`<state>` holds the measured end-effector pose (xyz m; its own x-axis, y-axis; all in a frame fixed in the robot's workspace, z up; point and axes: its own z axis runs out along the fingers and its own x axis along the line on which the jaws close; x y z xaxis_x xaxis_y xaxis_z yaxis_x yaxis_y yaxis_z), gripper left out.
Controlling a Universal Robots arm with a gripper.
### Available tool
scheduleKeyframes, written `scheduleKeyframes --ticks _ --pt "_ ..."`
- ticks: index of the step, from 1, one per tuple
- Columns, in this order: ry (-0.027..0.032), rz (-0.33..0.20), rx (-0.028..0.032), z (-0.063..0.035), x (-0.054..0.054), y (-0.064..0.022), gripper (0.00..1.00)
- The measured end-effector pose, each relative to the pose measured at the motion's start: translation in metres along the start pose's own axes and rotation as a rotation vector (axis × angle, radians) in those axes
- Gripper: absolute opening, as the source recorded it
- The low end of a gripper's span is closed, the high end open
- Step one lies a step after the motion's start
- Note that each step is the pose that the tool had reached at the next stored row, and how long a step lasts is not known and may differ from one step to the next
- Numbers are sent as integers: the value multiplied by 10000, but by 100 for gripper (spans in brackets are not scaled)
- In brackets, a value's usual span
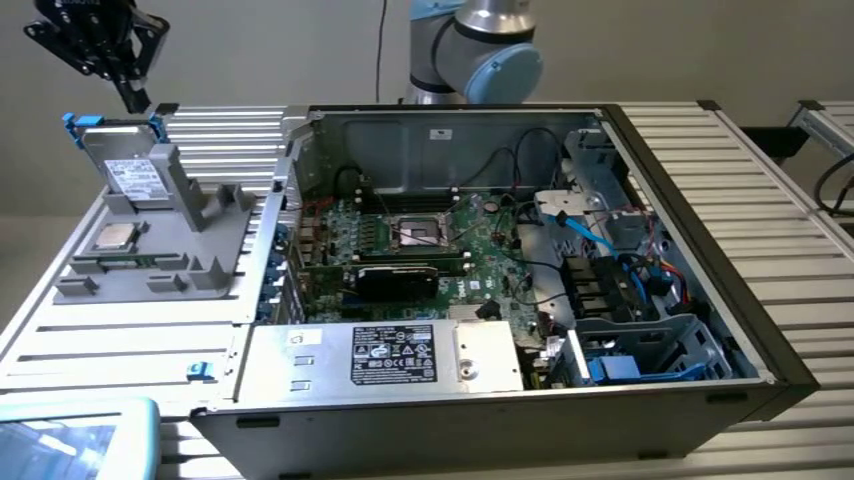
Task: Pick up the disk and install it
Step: 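Reach for the disk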
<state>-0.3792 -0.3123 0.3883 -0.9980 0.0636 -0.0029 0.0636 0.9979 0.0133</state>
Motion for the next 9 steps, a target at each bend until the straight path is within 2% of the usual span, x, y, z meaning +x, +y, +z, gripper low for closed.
scheduleKeyframes --ticks 3,9 --pt "42 -12 21 0 61 70 11" --pt "41 -25 29 2 222 210 11"
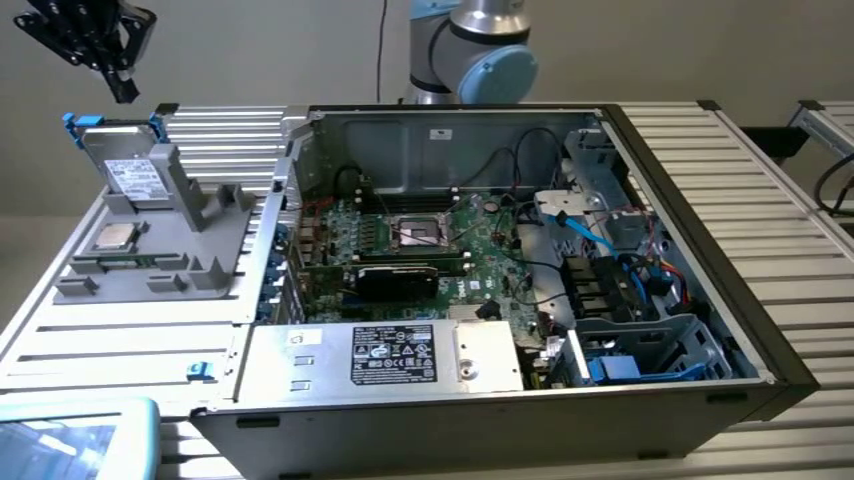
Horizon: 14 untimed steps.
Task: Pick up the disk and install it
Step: 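Reach for the disk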
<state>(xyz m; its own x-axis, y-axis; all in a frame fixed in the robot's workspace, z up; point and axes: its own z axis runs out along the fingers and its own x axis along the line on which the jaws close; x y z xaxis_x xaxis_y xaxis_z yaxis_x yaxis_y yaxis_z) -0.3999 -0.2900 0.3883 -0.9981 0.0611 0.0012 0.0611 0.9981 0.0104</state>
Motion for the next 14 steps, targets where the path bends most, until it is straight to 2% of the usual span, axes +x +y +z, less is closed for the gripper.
scheduleKeyframes --ticks 5,14 --pt "0 -5 0 1 172 93 11" --pt "0 -15 -1 3 502 194 11"
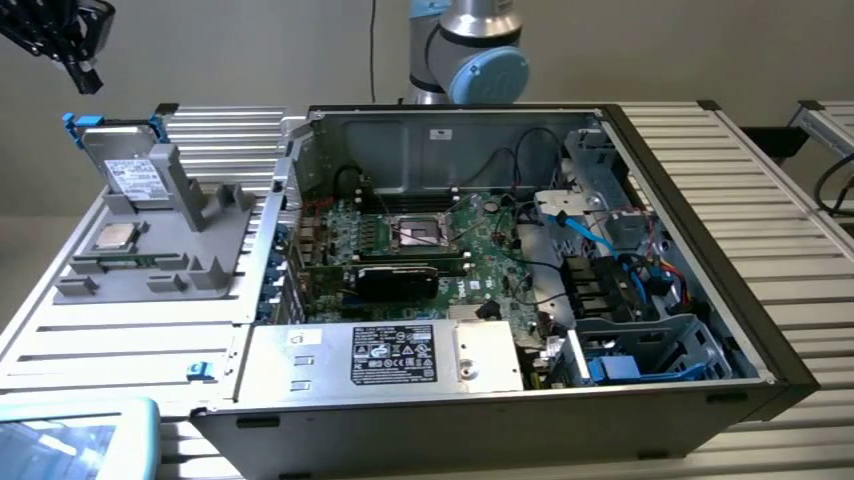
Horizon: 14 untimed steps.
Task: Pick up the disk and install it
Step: 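Reach for the disk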
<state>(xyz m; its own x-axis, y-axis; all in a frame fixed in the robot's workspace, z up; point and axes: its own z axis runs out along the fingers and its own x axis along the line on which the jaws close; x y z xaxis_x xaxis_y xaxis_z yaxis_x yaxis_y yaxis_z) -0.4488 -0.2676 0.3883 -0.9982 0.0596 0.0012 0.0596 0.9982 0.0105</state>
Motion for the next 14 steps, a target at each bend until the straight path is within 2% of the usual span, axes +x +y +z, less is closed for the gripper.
scheduleKeyframes --ticks 14 --pt "0 -45 0 3 302 279 11"
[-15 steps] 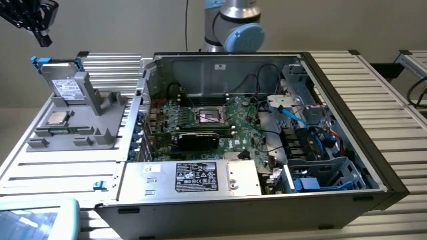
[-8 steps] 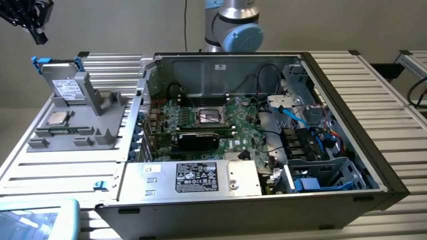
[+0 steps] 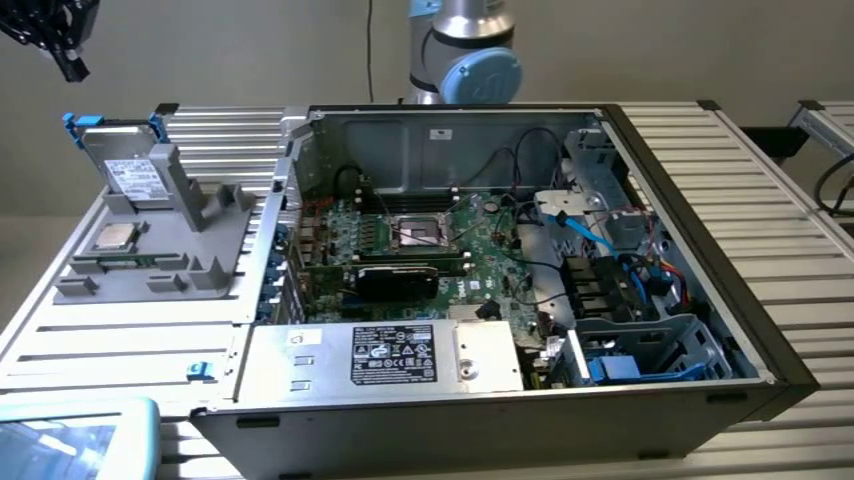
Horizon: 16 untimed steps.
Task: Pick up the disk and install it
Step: 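Reach for the disk, then pick up the disk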
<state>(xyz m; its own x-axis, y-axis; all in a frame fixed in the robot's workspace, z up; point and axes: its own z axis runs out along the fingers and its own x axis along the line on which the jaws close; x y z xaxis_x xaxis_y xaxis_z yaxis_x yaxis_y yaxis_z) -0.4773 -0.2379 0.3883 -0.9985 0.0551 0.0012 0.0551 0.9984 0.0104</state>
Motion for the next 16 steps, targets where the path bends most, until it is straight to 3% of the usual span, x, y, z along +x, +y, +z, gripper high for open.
scheduleKeyframes --ticks 16 --pt "0 -15 0 0 27 9 11"
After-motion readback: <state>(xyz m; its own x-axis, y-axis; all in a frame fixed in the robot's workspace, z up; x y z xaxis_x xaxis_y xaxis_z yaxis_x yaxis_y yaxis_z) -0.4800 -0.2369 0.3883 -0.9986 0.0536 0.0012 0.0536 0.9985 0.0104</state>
